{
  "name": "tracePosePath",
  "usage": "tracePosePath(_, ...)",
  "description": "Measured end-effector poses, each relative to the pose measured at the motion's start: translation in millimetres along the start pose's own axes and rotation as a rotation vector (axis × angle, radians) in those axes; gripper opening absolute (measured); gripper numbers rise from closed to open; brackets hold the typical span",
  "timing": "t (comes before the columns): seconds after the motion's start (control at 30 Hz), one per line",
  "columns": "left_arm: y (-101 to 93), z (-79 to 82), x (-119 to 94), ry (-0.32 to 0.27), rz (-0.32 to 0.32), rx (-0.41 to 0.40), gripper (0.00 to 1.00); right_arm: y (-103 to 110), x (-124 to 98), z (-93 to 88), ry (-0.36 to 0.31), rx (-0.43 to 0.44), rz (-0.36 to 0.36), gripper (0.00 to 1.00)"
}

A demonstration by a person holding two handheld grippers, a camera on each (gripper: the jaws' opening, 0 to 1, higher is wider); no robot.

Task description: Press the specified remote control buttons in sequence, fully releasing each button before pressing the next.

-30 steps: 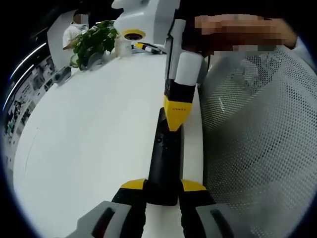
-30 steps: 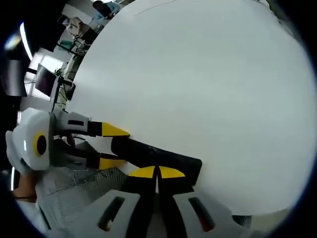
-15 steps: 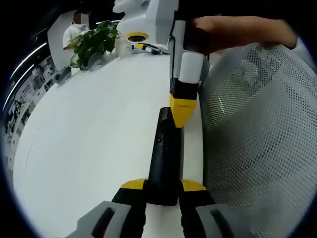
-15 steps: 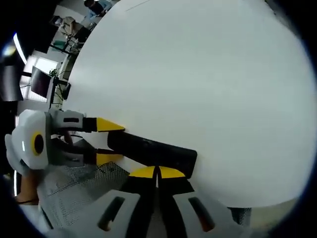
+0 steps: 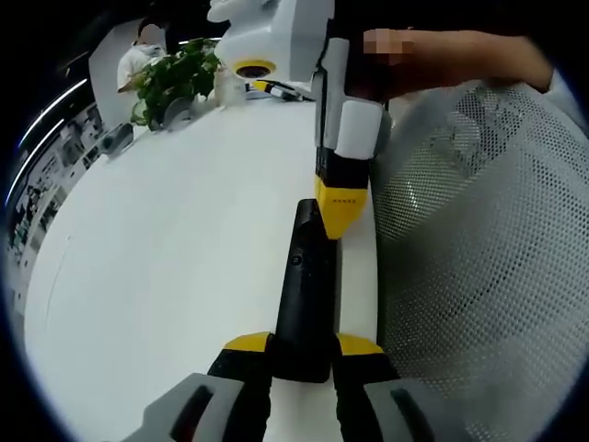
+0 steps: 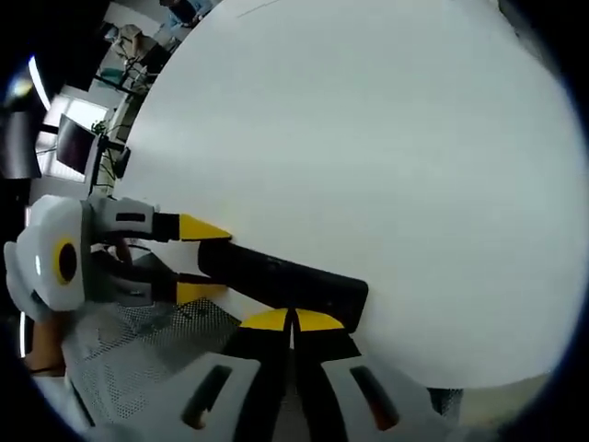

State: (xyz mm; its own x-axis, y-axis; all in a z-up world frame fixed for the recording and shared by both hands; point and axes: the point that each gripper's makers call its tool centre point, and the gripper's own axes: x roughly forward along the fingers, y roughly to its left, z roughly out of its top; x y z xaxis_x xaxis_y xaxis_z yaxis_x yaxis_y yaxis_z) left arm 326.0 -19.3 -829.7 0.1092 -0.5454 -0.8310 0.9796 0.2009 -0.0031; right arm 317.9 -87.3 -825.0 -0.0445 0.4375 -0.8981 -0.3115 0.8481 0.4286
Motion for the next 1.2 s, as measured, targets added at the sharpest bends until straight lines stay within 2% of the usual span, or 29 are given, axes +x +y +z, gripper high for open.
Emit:
tracePosePath(0.63, -0.6, 0.9, 1, -0.004, -0.003, 0.005, 0.25, -2, 1, -0.7, 0.015, -0.011, -0.01, 0.0)
tracePosePath(0.77, -1.0, 0.9, 1, -0.005, -0.003, 0.006, 0.25, -1, -1, -0.9, 0.01, 0.023, 0.007, 0.0)
tracePosePath(0.87, -1.1, 1.0, 1, -0.005, -0.002, 0.005, 0.25, -3, -2, 1.3, -0.004, 0.042, 0.012, 0.0)
tracePosePath(1.2, -1.3, 1.0, 1, -0.004, -0.003, 0.011, 0.25, -3, -6, 11.1, -0.066, 0.02, -0.005, 0.0)
